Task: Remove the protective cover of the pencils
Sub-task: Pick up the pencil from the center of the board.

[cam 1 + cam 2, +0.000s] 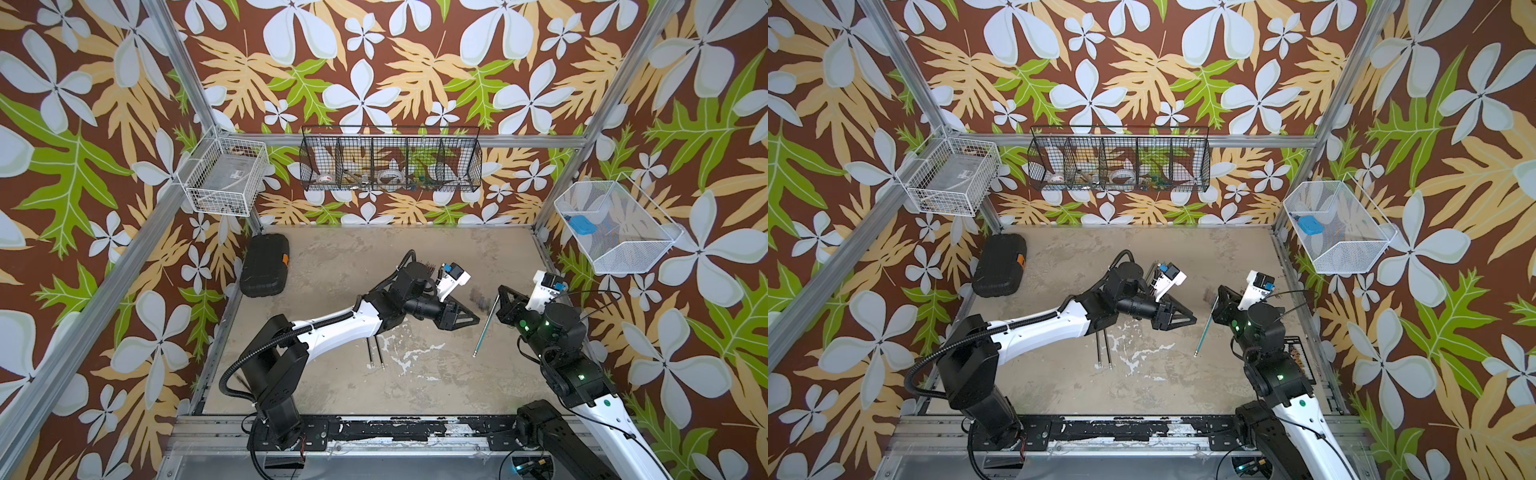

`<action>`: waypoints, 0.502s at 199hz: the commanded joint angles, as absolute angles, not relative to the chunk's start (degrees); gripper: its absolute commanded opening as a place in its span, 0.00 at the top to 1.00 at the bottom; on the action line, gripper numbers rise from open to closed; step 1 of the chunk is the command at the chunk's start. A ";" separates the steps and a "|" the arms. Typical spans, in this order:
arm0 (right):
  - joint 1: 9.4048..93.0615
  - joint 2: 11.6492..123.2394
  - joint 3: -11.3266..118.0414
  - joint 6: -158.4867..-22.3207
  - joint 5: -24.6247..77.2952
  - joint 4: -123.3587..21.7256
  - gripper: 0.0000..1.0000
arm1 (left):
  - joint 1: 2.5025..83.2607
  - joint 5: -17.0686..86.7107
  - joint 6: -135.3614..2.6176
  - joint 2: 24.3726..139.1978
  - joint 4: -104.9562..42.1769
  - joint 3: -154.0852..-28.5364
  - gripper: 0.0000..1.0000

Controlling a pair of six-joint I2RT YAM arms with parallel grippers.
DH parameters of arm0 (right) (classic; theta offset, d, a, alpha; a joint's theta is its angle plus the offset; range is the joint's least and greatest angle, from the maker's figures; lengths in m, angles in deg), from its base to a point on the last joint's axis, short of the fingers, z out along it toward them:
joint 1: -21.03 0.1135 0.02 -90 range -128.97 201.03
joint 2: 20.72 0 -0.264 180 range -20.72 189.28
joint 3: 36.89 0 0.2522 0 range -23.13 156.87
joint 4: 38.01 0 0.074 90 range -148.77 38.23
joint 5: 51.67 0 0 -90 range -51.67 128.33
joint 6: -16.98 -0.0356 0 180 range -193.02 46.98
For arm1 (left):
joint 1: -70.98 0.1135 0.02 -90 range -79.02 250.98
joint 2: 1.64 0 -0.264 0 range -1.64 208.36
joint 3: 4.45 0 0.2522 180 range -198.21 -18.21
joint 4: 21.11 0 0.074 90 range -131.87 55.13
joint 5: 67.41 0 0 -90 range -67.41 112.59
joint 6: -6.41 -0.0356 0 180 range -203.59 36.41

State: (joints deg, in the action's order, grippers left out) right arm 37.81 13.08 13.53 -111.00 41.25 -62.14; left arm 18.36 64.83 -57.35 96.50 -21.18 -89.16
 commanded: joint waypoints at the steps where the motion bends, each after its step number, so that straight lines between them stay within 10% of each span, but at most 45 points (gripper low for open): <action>1: 37.82 12.15 14.43 -116.10 39.92 -61.66 1.00 | 16.85 63.33 -61.43 97.32 -23.51 -90.37 0.57; 100: 37.77 10.09 14.95 -121.70 45.14 -62.30 1.00 | 16.23 58.64 -63.42 100.57 -30.91 -93.97 0.65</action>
